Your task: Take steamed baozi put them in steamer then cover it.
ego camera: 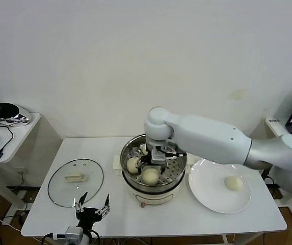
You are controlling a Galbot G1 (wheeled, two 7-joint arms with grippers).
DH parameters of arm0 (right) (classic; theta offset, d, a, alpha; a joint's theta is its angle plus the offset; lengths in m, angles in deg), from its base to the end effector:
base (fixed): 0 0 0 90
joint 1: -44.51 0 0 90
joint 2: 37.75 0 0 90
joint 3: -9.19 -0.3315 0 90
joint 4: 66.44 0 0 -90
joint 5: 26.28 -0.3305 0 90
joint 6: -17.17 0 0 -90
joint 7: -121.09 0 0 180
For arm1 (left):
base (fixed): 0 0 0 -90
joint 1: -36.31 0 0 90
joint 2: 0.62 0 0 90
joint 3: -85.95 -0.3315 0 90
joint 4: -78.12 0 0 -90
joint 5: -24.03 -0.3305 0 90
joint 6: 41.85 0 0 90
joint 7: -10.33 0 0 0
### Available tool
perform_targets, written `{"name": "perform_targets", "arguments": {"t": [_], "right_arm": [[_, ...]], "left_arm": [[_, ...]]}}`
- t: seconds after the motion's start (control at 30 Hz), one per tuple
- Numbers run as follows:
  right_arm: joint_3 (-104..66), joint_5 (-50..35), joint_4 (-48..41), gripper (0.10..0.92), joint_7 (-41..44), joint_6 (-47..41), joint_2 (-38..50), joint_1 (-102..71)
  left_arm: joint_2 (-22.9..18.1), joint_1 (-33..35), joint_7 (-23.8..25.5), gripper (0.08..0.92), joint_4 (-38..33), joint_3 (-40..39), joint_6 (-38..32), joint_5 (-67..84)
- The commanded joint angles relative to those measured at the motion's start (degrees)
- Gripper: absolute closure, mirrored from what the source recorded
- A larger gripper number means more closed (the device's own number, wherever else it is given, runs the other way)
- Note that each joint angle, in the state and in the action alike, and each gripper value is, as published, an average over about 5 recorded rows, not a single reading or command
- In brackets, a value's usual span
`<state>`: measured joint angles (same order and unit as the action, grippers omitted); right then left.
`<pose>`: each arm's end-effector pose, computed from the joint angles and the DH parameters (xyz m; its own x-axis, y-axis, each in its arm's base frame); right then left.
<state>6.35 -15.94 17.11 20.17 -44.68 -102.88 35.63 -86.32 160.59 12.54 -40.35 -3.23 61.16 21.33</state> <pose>0.4692 0.1426 -0.0568 -0.0303 -0.1408 0.9896 -0.0516 -0.9885 -0.1422 0.1425 0.0172 -0.3067 -0.9449 0.0340 0.3256 0.0715 0.9920 0.1042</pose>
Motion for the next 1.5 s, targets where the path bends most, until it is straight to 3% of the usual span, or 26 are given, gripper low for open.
{"name": "perform_targets", "arguments": {"t": [0.03, 0.4, 0.6, 1.0, 1.5], "right_arm": [[-2.4, -9.8, 1.5, 0.203, 0.0, -10.5, 7.8, 6.6], [-3.0, -19.9, 0.1, 0.203, -1.1, -41.2, 25.2, 11.3], [-3.9, -17.9, -0.5, 0.203, -1.8, -51.1, 32.6, 6.8], [-17.7, -3.8, -1.9, 0.203, -2.4, -48.9, 38.3, -14.4], [-29.0, 3.0, -6.5, 0.203, -3.0, -47.5, 34.7, -32.0]], "left_arm": [[0.6, -0.5, 0.1, 0.177, 0.6, -0.7, 0.1, 0.1], [1.8, -0.9, 0.3, 0.177, 0.6, -1.3, 0.3, 1.2], [2.7, -0.1, 0.3, 0.177, -0.5, -0.8, 0.4, 2.1], [2.6, 0.7, 0.4, 0.177, 0.1, -1.0, 1.1, 1.1], [2.2, 1.9, 0.3, 0.177, 0.2, -0.7, 1.1, 0.7]]}}
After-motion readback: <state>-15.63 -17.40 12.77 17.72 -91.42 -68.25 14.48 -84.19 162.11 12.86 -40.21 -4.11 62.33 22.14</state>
